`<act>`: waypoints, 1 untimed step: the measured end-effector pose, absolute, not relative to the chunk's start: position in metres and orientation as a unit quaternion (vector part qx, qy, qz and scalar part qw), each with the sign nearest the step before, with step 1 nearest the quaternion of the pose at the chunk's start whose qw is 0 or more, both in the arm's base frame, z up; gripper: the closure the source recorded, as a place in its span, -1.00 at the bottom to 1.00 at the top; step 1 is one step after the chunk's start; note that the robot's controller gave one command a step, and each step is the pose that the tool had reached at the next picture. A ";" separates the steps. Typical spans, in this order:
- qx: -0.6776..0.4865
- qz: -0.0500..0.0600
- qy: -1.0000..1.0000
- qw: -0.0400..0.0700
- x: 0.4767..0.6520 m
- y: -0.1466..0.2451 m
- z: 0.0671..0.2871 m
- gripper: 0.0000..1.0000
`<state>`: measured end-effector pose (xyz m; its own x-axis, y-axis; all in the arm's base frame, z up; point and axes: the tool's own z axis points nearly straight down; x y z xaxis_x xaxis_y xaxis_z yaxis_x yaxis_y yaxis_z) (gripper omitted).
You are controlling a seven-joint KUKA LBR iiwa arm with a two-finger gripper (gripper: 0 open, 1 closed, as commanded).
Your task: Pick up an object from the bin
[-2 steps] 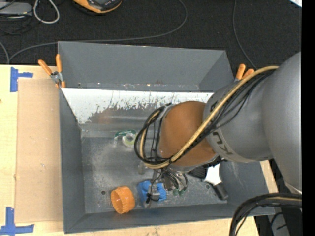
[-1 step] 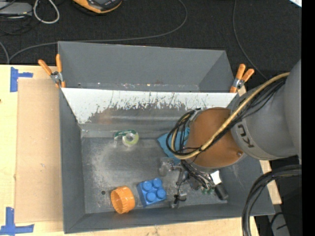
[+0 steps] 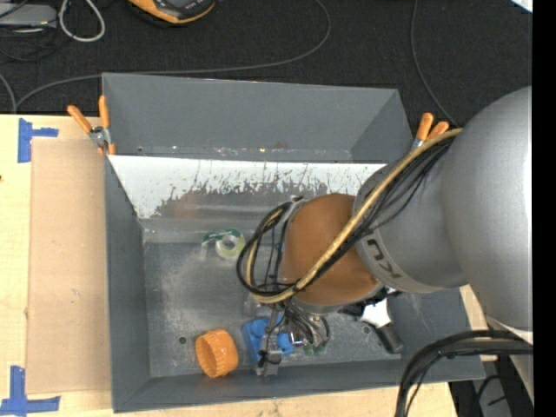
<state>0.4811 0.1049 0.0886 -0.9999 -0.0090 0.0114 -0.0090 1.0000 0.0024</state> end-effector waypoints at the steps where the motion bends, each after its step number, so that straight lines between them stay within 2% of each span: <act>1: 0.006 0.000 -1.000 0.006 0.494 0.017 0.087 -1.00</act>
Offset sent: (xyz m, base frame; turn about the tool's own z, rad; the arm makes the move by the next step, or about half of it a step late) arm 0.0001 -0.0025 -0.0173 0.0205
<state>0.4945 0.0173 0.0866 -0.9999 -0.0114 0.0112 -0.0114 0.9999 -0.0006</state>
